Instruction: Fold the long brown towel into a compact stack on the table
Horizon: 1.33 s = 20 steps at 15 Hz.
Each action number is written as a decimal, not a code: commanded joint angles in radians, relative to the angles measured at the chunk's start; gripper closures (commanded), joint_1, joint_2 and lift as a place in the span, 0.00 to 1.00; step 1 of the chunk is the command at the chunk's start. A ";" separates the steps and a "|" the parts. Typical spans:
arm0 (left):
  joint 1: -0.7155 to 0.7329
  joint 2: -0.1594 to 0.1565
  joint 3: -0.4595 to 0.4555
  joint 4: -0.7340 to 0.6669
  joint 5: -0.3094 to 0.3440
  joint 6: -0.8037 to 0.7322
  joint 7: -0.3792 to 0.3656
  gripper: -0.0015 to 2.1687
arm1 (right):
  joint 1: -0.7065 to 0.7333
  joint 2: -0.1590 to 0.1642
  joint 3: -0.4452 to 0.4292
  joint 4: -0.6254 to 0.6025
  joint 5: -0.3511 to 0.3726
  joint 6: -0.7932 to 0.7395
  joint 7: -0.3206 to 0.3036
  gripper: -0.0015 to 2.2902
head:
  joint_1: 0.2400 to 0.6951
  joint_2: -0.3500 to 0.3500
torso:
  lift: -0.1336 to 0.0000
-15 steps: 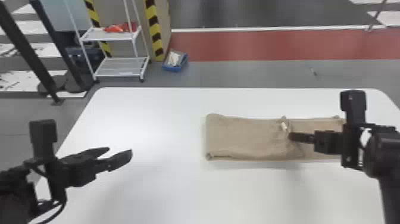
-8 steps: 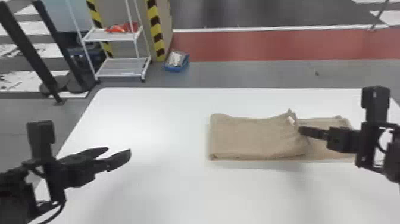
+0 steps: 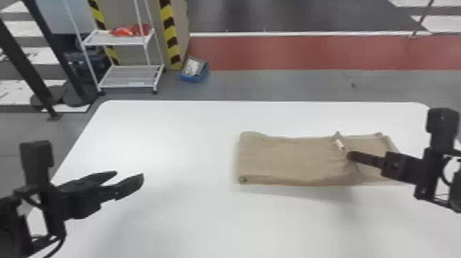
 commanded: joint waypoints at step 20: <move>-0.002 -0.018 -0.069 -0.024 -0.053 0.006 0.014 0.04 | -0.089 -0.023 -0.216 0.015 -0.155 0.110 0.028 0.54 | 1.00 0.42 | 0.07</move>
